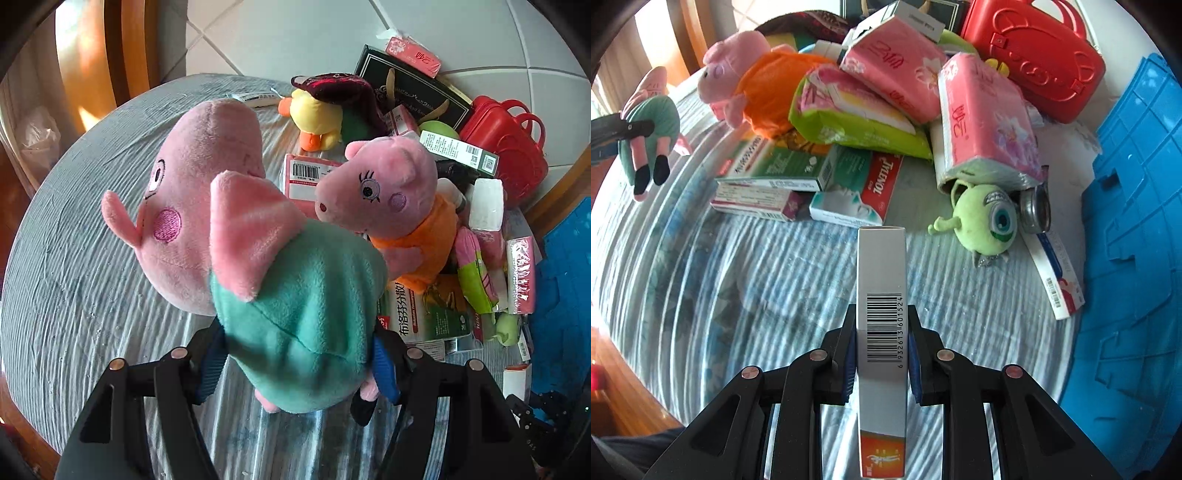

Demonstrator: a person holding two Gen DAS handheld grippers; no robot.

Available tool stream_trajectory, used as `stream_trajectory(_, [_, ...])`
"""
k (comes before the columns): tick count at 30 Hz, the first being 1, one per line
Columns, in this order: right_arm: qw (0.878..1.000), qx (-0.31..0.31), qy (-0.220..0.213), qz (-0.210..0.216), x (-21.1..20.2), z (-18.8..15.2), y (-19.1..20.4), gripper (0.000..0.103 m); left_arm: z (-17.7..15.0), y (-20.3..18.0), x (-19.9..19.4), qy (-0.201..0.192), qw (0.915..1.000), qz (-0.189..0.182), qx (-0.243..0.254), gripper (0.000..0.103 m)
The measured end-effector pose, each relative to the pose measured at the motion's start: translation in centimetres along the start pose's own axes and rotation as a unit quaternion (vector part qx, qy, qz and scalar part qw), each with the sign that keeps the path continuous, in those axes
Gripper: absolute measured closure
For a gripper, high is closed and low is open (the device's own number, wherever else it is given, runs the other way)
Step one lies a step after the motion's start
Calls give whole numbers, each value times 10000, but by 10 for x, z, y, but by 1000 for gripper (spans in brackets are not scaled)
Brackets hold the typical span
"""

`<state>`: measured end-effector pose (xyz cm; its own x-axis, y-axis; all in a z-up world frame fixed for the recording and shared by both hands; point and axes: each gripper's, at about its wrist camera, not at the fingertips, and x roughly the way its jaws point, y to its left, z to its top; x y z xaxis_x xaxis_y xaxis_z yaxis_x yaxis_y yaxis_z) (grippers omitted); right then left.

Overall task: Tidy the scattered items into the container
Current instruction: 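Lift the plush pig and white box and carry them over the blue crate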

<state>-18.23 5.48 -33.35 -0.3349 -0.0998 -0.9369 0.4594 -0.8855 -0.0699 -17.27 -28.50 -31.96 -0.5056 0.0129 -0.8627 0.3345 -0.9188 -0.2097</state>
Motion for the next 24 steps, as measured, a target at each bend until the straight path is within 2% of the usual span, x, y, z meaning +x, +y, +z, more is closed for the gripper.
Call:
stream_trajectory(3, [9998,134,-111,54,-11,17,-2,81,-2,1,-13,-60,10000,-70,23,37])
stream_trajectory(12, [9981,321,-519,92,-61,26,-5,81,9,-13,-61,-394,9987,-276,150,37])
stream_trajectory(24, [9924,448,-1138,132,-150,45,-7,81,30,-38,-131,-934,9944,-269,407,37])
